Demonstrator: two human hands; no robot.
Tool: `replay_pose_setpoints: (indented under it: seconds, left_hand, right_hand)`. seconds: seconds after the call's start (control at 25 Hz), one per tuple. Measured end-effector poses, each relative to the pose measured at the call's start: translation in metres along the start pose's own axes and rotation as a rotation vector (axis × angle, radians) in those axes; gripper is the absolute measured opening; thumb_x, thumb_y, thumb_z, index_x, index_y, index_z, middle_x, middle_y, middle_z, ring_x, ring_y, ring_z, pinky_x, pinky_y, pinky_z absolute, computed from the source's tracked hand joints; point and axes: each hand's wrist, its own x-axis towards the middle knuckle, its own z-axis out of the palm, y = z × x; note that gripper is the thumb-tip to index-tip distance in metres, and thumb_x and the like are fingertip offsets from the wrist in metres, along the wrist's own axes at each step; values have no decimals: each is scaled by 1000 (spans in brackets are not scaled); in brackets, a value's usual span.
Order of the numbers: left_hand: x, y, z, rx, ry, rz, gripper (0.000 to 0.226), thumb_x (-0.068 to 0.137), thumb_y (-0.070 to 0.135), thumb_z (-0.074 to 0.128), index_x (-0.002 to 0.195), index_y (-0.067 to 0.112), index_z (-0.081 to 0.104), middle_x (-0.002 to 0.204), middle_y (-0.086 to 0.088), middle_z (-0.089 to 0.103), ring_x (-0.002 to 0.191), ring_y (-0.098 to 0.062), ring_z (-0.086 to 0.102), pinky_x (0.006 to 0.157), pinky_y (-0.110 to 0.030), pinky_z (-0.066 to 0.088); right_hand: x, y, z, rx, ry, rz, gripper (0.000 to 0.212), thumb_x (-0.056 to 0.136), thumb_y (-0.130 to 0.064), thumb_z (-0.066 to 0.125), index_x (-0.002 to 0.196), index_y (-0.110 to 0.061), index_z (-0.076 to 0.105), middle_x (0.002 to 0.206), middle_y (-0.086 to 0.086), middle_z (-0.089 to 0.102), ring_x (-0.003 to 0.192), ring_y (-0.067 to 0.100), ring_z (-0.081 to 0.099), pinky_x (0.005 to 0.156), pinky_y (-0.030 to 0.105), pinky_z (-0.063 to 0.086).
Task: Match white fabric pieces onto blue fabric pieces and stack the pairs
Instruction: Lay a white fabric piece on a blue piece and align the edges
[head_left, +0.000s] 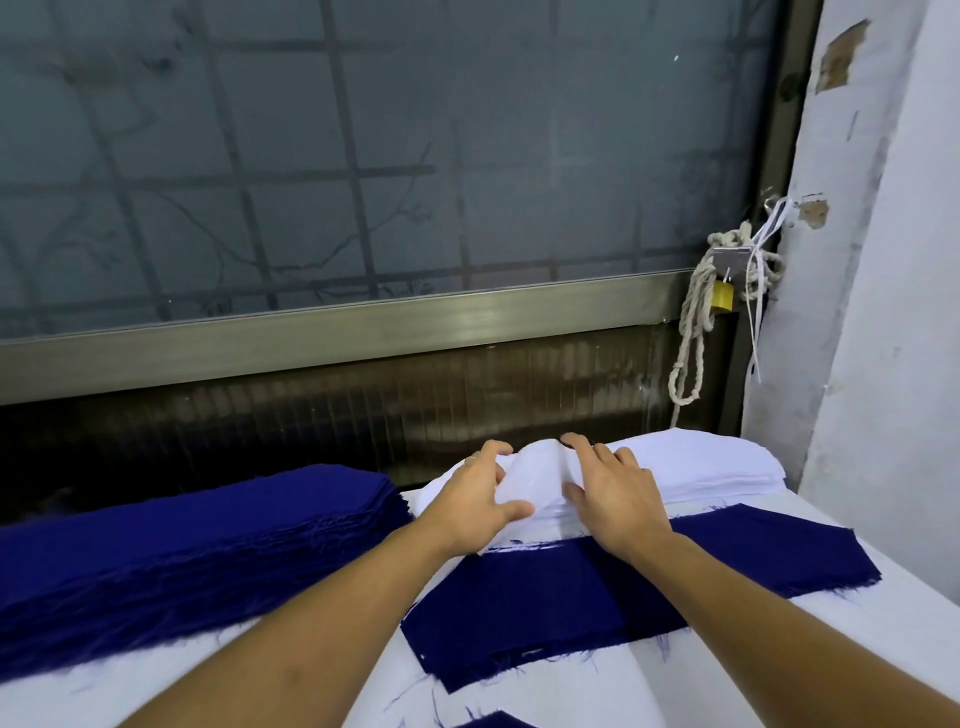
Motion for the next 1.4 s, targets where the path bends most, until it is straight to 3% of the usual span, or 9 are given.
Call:
replay_pose_setpoints:
  seconds: [0.08, 0.16, 0.28, 0.4, 0.48, 0.8, 0.96, 1.24, 1.4]
  left_hand:
    - [5, 7, 5, -43, -20, -68, 80, 89, 31, 77, 154, 21, 31, 130, -5, 58, 114, -22, 59, 92, -26, 45]
    - [10, 14, 9, -75, -6, -71, 62, 89, 31, 77, 142, 18, 48, 116, -5, 65, 105, -22, 62, 84, -26, 47]
    - [7, 25, 5, -39, 75, 76, 18, 91, 38, 73, 91, 22, 66, 80, 7, 64, 78, -14, 58, 73, -32, 47]
    - [-6, 34, -16, -34, 128, 141, 23, 87, 44, 74, 71, 32, 64, 68, 11, 61, 69, -8, 56, 64, -29, 43]
    - [-20, 33, -38, -43, 166, 130, 29, 83, 42, 79, 64, 33, 59, 62, 12, 57, 61, -5, 52, 58, -23, 37]
    - [-134, 5, -133, -65, 155, 55, 13, 83, 33, 83, 78, 24, 76, 78, 4, 75, 74, -13, 71, 68, -29, 54]
    - [-203, -17, -173, -55, 95, -4, 18, 84, 39, 81, 82, 21, 79, 82, 2, 75, 77, -17, 67, 73, -35, 51]
    - [-316, -80, -196, -86, 48, -211, 25, 92, 39, 72, 75, 21, 76, 68, 4, 60, 63, -8, 52, 60, -21, 40]
    - [-351, -113, -173, -164, 156, -282, 39, 94, 32, 71, 71, 9, 51, 67, -6, 29, 58, -16, 32, 52, -28, 37]
  right_hand:
    - [-1, -5, -4, -13, -38, -23, 72, 98, -44, 55, 153, -43, 9, 148, -2, 49, 133, 27, 44, 105, 48, 43]
    - [-1, -10, -8, 17, -79, -60, 75, 98, -40, 56, 153, -47, 6, 148, -1, 47, 133, 27, 43, 104, 51, 42]
    - [-3, -15, -14, 130, -79, -106, 57, 96, -33, 60, 144, -46, 33, 135, -2, 40, 128, 23, 39, 98, 44, 42]
    - [-10, -17, -26, 143, 53, -188, 22, 92, -44, 66, 110, -32, 63, 116, -9, 33, 114, 16, 36, 88, 30, 32]
    - [-16, -17, -40, 189, 60, -189, 27, 85, -54, 71, 99, -31, 69, 119, -13, 31, 115, 11, 29, 91, 28, 27]
    - [-57, -43, -112, 464, -322, -55, 99, 59, -74, 80, 136, -15, 59, 137, 3, 60, 130, 25, 51, 108, 38, 41]
    - [-97, -72, -135, 603, -547, -166, 69, 63, -78, 77, 75, -11, 62, 76, 8, 54, 71, 18, 52, 72, 33, 39]
    - [-168, -109, -137, 603, -760, -188, 32, 82, -46, 79, 81, -14, 75, 75, -6, 63, 73, 8, 56, 70, 22, 40]
    - [-194, -113, -138, 462, -780, -240, 42, 85, -41, 77, 66, -12, 53, 71, 8, 39, 67, 22, 36, 62, 32, 28]
